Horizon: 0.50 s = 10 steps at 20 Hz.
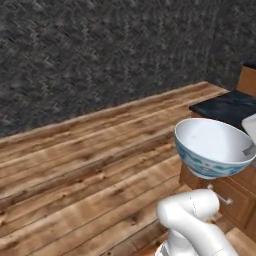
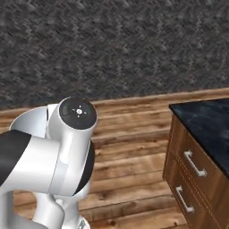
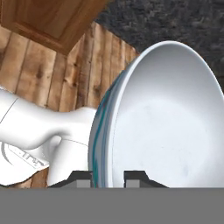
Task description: Pick up the bowls from the cabinet and place each bowl in front of a stool on the dining counter.
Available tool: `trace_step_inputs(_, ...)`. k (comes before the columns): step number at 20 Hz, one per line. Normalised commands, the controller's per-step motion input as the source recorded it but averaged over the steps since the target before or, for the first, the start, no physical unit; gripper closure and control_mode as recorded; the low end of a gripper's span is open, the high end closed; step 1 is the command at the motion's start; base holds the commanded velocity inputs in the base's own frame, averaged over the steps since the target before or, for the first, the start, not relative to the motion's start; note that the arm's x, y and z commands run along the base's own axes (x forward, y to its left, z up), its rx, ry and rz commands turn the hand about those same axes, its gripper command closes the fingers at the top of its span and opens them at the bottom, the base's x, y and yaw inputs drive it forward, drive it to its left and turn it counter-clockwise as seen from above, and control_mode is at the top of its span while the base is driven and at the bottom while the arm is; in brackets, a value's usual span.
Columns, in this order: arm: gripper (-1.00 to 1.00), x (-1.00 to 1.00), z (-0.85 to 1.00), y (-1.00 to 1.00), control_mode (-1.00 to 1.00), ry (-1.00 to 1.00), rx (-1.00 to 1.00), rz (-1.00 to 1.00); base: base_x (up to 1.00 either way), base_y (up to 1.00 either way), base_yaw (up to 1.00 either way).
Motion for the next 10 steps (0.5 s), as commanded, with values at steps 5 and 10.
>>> trace_step_inputs(5,1.0,0.0,0.0,0.0,1.0,0.0,0.0,0.0,1.0,0.61,-0.33)
trace_step_inputs(10,1.0,0.0,0.0,0.0,1.0,0.0,0.0,0.0,1.0,0.72,-0.34)
